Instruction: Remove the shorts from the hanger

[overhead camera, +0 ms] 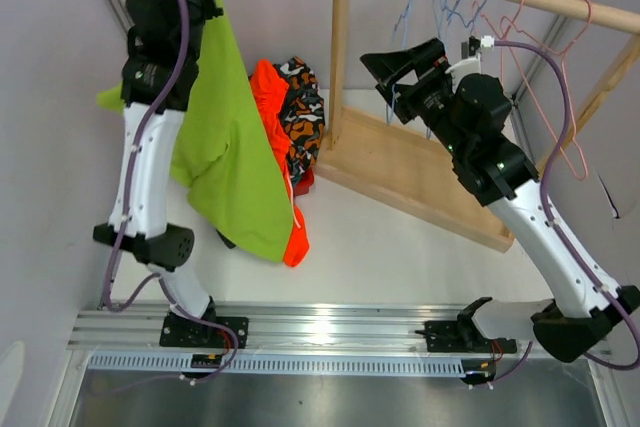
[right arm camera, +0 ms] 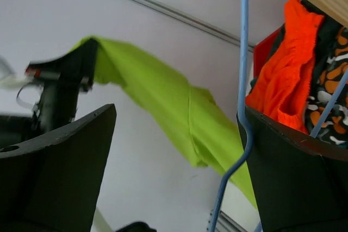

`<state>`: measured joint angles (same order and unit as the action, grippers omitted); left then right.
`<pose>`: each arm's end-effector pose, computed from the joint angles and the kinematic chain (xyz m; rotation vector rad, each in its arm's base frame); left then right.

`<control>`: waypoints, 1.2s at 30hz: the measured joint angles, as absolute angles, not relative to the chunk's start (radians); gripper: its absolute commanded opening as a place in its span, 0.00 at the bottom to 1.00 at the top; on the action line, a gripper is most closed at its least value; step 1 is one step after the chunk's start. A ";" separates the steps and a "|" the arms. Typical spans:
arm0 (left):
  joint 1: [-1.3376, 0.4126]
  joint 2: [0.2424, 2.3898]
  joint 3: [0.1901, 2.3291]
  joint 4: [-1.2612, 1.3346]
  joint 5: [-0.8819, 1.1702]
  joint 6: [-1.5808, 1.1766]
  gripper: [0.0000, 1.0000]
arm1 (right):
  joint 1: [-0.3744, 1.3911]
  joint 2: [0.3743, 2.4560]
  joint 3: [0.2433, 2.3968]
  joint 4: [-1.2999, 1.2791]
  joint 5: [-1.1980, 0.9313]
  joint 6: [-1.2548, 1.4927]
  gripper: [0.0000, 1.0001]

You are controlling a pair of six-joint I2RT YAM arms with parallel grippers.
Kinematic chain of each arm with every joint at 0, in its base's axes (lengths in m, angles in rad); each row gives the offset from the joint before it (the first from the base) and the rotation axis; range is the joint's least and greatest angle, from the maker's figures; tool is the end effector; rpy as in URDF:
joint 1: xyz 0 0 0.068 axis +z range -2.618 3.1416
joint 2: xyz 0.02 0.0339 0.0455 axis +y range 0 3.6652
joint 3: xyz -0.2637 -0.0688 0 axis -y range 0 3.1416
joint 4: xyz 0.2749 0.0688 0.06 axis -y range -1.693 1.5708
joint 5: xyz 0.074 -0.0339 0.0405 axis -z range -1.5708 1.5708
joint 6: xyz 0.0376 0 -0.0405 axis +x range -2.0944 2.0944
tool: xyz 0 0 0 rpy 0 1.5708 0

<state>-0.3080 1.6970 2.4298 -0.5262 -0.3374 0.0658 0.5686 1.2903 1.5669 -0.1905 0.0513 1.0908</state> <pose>0.3130 -0.0865 0.6261 -0.0273 1.3758 0.0274 0.2591 0.1633 0.5093 0.4640 1.5603 1.2803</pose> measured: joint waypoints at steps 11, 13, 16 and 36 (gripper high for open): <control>-0.214 2.144 2.419 -0.381 -0.161 -0.017 0.94 | 0.608 1.217 1.586 -0.453 0.287 0.882 0.99; -0.212 2.202 2.387 -0.368 -0.150 -0.039 0.99 | 0.608 1.221 1.592 -0.490 0.311 0.853 0.99; -0.211 2.283 2.375 -0.378 -0.151 -0.076 0.99 | 0.608 1.236 1.613 -0.534 0.332 0.810 0.99; -0.300 1.389 1.628 -0.337 -0.276 -0.174 0.99 | 0.618 1.231 1.653 -0.720 0.348 0.613 0.99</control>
<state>-0.2996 1.3891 1.6279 -0.3374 -0.2760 -0.1738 0.6182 1.2312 1.6531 -0.7204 0.3481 0.6128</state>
